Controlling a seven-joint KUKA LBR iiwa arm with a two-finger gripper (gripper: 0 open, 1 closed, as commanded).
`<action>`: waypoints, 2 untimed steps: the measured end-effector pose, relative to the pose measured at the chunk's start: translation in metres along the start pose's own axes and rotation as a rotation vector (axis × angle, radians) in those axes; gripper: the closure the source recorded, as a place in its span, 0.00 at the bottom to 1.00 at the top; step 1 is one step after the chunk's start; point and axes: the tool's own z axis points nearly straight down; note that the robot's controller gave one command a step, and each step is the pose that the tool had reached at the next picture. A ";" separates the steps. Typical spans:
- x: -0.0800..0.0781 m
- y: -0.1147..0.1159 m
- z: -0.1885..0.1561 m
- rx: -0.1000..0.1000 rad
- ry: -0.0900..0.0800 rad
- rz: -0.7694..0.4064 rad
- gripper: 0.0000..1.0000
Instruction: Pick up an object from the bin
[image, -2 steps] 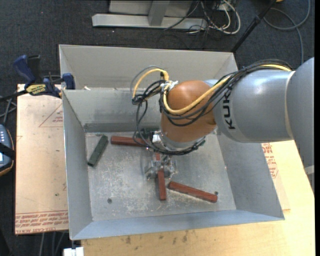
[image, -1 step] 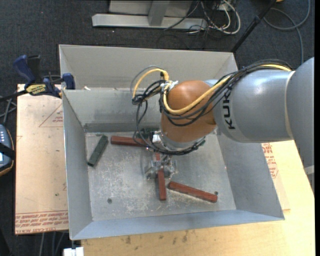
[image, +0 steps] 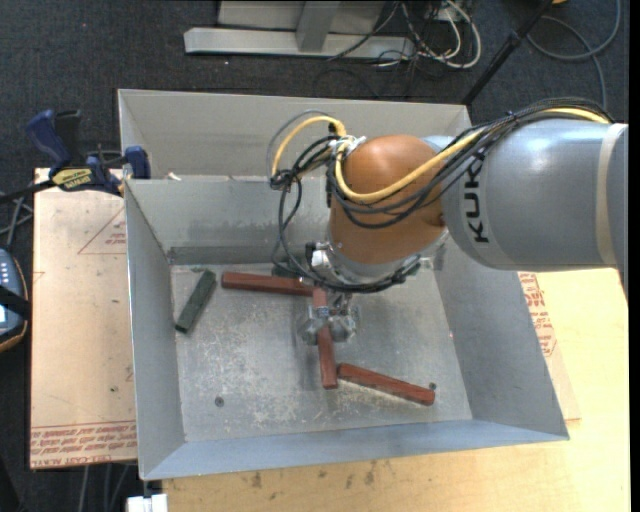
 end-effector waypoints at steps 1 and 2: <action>0.003 -0.021 -0.027 0.021 -0.004 0.007 1.00; 0.005 -0.003 -0.050 -0.001 0.000 -0.005 1.00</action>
Offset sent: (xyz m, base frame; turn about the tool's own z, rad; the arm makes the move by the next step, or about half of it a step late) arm -0.0060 -0.0062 0.0920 -0.0184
